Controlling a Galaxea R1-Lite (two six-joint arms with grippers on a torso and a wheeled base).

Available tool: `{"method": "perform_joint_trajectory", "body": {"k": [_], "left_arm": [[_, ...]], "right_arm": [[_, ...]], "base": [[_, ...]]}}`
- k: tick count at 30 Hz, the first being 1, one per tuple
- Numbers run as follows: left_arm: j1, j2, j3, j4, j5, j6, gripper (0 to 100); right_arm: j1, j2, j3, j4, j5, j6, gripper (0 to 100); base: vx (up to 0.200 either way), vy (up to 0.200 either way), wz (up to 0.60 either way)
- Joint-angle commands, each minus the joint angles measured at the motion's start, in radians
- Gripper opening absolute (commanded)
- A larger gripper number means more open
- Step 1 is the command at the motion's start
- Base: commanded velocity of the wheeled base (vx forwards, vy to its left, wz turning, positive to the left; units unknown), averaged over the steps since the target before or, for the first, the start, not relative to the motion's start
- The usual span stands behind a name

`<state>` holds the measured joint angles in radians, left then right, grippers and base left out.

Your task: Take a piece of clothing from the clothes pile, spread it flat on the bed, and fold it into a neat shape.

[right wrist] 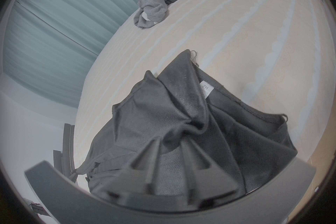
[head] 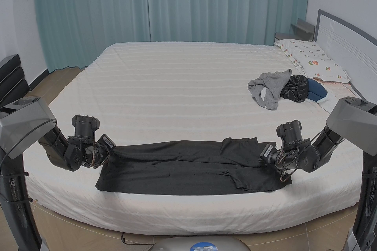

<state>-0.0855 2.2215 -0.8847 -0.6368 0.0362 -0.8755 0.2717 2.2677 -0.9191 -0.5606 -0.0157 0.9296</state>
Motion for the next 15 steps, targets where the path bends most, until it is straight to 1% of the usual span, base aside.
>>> {"method": "perform_joint_trajectory", "body": {"k": [1, 4, 8, 11, 14, 15], "left_arm": [[0.001, 0.000, -0.003, 0.000, 0.001, 0.000, 0], [0.001, 0.000, -0.019, 0.003, 0.004, 0.000, 0], [0.001, -0.003, -0.046, 0.009, 0.005, 0.001, 0], [0.003, 0.006, -0.108, 0.028, 0.014, 0.004, 0], [0.012, 0.009, -0.231, 0.085, 0.033, 0.000, 0], [0.012, 0.009, -0.231, 0.085, 0.033, 0.000, 0]], "right_arm": [[-0.003, 0.010, -0.009, 0.002, -0.001, -0.002, 0], [-0.019, 0.003, -0.064, 0.074, -0.015, 0.000, 0], [-0.035, -0.004, -0.106, 0.082, -0.020, 0.000, 0], [-0.043, -0.016, -0.147, 0.082, -0.020, 0.000, 0], [-0.052, -0.011, -0.205, 0.067, -0.021, 0.002, 0], [-0.052, -0.011, -0.205, 0.067, -0.021, 0.002, 0]], "base": [[0.000, 0.000, 0.00], [0.000, 0.000, 0.00], [0.000, 0.000, 0.00], [0.000, 0.000, 0.00], [0.000, 0.000, 0.00], [0.000, 0.000, 0.00]]}}
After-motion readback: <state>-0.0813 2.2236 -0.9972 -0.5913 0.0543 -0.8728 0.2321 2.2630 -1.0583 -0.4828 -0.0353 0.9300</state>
